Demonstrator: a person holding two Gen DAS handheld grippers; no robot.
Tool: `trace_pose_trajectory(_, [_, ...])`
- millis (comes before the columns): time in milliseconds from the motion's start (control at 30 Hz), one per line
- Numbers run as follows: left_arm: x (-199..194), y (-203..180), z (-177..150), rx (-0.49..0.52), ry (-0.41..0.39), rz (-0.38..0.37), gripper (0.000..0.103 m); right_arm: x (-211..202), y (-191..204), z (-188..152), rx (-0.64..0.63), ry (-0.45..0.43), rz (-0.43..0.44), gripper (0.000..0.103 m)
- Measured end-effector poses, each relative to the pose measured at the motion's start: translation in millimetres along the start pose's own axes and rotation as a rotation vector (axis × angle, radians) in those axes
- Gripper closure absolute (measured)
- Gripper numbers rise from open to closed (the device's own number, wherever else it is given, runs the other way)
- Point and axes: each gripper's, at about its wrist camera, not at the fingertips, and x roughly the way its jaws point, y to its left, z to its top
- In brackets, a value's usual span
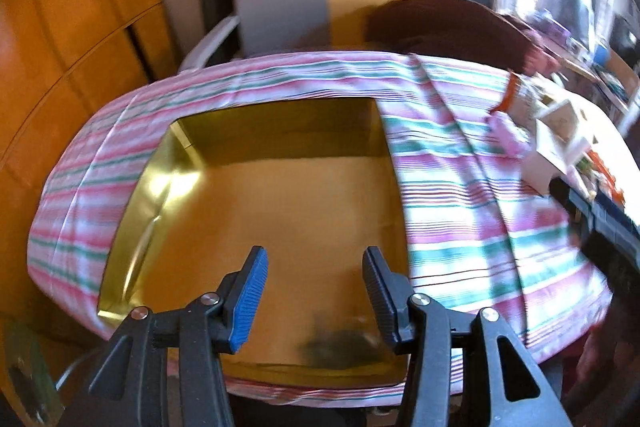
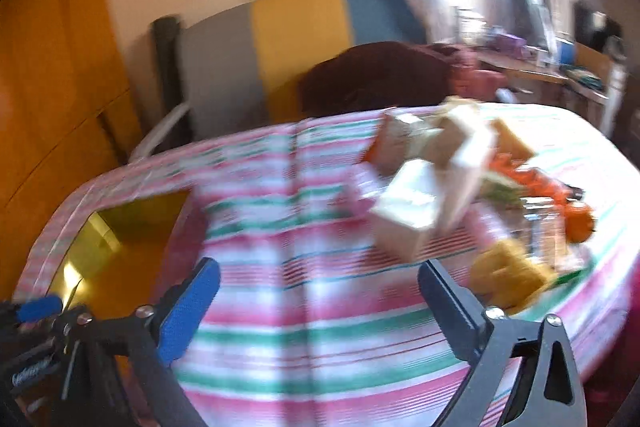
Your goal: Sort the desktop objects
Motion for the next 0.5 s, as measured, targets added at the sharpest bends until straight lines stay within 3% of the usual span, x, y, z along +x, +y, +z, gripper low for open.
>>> trace_pose_trajectory(133, [1,-28,9,0.079,-0.012,-0.090,0.053,-5,-38,17,-0.002,-0.057,-0.092,0.007])
trace_pose_trajectory(233, [5,-48,15,0.120,-0.002,-0.195,0.053,2,-74,20,0.032,-0.020,-0.136,0.013])
trace_pose_trajectory(367, [18,-76,26,0.127,0.068,-0.358,0.053,13,-107,6,-0.023,0.040,-0.145,0.026])
trace_pose_trajectory(500, [27,-107,35,0.153,0.083,-0.385,0.053,21,-125,-11,0.005,0.073,-0.087,0.037])
